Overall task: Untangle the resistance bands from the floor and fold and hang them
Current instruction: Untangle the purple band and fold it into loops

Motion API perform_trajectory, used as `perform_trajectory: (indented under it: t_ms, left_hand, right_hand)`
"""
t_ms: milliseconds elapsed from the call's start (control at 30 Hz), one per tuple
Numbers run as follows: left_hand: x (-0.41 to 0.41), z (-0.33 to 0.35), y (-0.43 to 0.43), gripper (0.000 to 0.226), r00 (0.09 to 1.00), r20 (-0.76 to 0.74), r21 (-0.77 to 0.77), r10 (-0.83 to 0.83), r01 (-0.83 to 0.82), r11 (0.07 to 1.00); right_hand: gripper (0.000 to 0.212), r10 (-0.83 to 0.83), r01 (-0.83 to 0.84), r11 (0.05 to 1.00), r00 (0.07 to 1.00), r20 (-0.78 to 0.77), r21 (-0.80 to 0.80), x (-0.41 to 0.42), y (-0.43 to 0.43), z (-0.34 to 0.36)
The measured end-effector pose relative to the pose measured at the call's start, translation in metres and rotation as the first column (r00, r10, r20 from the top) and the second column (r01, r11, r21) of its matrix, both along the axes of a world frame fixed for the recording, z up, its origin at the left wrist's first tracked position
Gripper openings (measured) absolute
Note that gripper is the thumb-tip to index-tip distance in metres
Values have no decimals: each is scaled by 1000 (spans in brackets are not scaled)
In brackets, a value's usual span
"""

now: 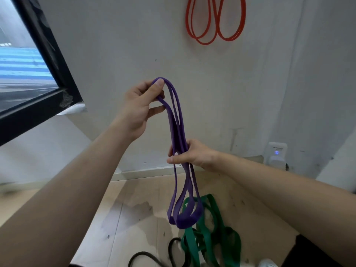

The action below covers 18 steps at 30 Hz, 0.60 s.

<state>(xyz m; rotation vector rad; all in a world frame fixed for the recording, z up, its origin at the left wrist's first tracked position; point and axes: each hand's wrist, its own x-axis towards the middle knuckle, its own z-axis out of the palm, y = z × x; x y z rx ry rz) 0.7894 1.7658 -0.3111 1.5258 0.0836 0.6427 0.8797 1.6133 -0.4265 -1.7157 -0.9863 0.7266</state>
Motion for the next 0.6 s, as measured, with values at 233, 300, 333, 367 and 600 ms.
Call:
perform_trajectory:
  t_ms: [233, 300, 333, 367, 600]
  left_hand:
    - [-8, -4, 17, 13, 993, -2, -48, 114, -114, 992]
    - [-12, -10, 26, 16, 991, -34, -32, 131, -132, 991]
    - [-14, -14, 31, 18, 989, -58, -19, 135, -136, 990]
    - [-16, -19, 34, 19, 987, -86, -10, 133, -134, 991]
    - [-17, -18, 24, 13, 992, -95, 56, 82, -77, 995]
  right_hand:
    - [37, 17, -18, 1000, 999, -27, -24, 7, -11, 10]
    - [34, 20, -21, 999, 999, -35, -31, 13, -18, 14]
    - [33, 17, -18, 1000, 999, -47, -25, 15, -22, 15]
    - [33, 9, -9, 1000, 998, -57, -15, 18, -26, 15]
    - [49, 32, -37, 997, 996, -78, -63, 32, -42, 8]
